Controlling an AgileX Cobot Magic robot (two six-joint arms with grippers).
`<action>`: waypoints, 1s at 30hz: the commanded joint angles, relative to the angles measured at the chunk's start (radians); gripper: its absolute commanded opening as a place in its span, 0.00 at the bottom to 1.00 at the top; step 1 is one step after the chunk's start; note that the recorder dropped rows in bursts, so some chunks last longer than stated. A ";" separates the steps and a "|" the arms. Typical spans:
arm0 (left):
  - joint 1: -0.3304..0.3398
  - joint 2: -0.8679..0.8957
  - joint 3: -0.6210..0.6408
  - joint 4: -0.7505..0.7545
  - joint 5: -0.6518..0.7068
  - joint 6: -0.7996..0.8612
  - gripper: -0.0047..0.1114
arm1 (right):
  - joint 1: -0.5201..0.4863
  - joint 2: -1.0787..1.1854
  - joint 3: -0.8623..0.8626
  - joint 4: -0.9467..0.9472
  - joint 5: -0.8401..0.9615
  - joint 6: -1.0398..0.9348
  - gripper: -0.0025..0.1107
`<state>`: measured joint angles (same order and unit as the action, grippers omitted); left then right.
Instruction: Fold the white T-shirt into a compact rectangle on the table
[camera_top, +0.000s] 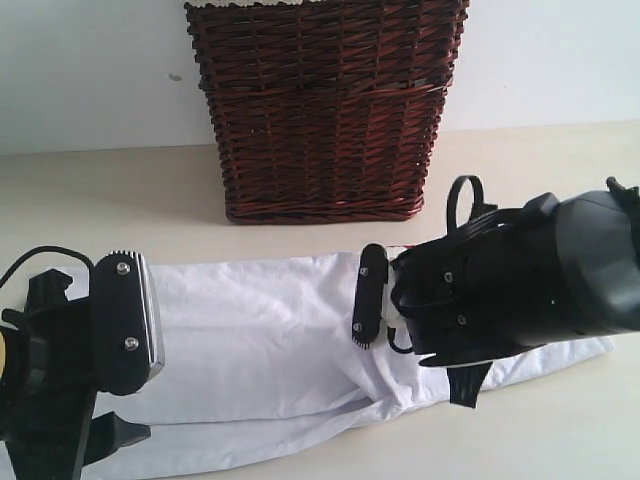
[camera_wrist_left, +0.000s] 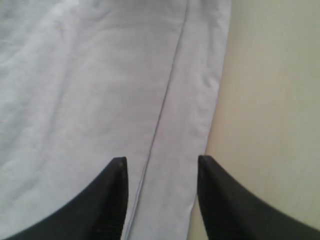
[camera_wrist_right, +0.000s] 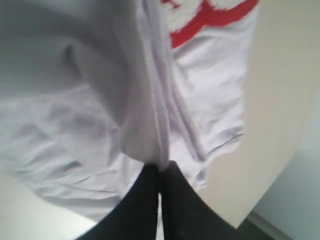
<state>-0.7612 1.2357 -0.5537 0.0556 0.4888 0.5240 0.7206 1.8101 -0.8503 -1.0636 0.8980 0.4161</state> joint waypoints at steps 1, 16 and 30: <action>-0.006 -0.007 -0.003 -0.012 -0.013 -0.008 0.42 | 0.001 -0.017 -0.018 -0.205 -0.023 0.014 0.02; -0.006 -0.007 -0.003 -0.017 -0.015 -0.011 0.42 | 0.001 -0.016 -0.018 -0.391 0.065 0.302 0.42; -0.006 -0.022 -0.003 -0.071 0.004 -0.011 0.42 | -0.317 -0.030 -0.018 0.131 -0.272 0.216 0.33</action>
<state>-0.7612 1.2293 -0.5537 0.0106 0.4916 0.5203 0.4681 1.7852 -0.8628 -0.9856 0.6705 0.6501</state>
